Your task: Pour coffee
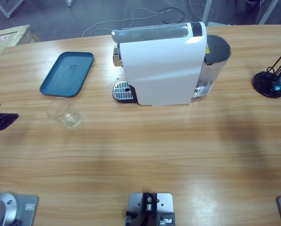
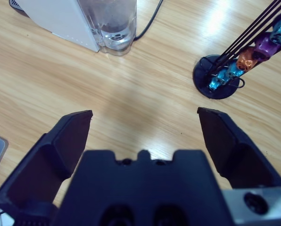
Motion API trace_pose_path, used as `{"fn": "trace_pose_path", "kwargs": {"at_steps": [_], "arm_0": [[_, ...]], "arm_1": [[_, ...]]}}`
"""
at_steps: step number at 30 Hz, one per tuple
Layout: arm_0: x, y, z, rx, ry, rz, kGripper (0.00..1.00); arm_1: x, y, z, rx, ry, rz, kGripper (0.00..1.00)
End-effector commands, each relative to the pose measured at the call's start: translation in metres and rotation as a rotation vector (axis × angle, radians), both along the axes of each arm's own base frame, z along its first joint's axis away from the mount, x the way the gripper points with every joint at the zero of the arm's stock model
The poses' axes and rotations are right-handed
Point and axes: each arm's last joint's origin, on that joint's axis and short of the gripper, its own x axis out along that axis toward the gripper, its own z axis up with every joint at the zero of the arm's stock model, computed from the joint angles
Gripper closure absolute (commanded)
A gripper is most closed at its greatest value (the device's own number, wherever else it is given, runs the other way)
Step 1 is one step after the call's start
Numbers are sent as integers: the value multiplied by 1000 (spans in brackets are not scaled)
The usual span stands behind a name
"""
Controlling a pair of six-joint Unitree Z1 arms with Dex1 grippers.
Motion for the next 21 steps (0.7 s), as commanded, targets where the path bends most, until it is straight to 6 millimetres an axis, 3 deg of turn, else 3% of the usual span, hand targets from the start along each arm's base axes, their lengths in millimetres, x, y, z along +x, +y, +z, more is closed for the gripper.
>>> {"fn": "trace_pose_path", "kwargs": {"at_steps": [1, 8, 11, 13, 16, 21], "arm_0": [[-2, 0, -7, 13, 10, -30, 4], [-2, 0, -5, 10, 8, -29, 4], [10, -7, 20, -3, -16, -28, 6], [38, -25, 48, -7, -13, -30, 9], [85, -56, 65, -26, 65, -63, 9], [140, -94, 58, -146, 280, -6, 0]], "arm_1": [[-2, 1, -5, -4, 2, 25, 0], [-1, 1, -5, -7, 7, 25, 0], [0, 2, -5, -11, 13, 25, 0], [3, 4, -6, -20, 23, 24, 0], [4, 5, -7, -21, 25, 24, 0], [2, 3, -6, -15, 16, 23, 0]]}}
